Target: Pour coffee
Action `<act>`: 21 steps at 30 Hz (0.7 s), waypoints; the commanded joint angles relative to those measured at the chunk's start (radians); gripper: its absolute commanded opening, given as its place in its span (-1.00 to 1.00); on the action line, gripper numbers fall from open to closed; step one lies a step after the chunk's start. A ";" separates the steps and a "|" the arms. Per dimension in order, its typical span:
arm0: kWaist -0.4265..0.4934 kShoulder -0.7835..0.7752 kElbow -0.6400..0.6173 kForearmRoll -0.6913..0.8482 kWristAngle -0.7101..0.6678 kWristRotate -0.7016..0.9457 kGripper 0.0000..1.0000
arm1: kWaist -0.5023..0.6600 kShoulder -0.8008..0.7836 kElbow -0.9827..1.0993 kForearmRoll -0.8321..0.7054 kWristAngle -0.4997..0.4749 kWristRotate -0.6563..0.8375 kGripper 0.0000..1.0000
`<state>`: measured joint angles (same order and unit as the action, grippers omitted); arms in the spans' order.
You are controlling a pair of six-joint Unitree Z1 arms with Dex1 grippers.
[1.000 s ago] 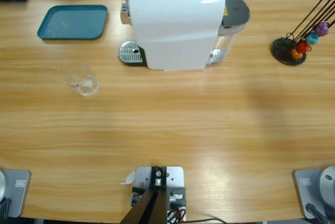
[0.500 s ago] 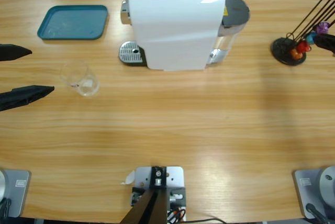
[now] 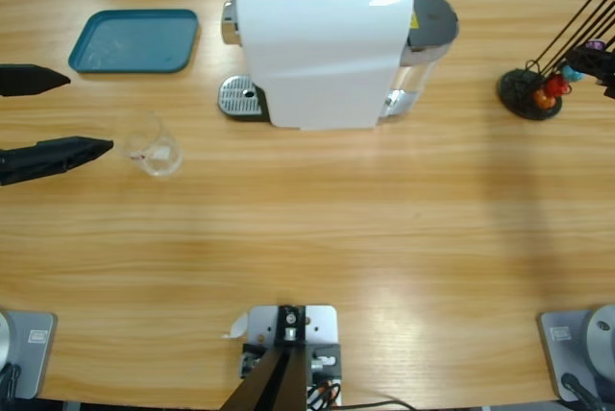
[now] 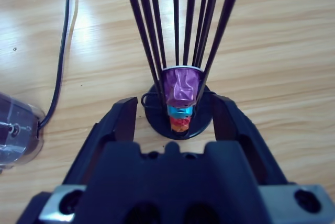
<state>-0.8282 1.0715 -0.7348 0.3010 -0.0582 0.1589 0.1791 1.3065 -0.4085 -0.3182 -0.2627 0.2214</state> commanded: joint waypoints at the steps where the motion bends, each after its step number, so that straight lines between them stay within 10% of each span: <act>1: -0.008 0.038 0.000 -0.013 0.003 -0.017 0.94 | -0.017 0.013 0.040 -0.013 0.013 0.001 -0.07; 15: -0.008 0.033 0.000 -0.013 0.006 -0.027 0.94 | -0.061 0.074 0.040 -0.092 0.051 -0.011 -0.08; 21: -0.008 0.033 0.004 -0.013 0.009 -0.028 0.94 | -0.061 0.070 0.044 -0.088 0.062 -0.029 -0.56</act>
<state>-0.8282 1.0789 -0.7405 0.3009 -0.0579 0.1453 0.1319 1.3462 -0.3917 -0.3973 -0.2237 0.2154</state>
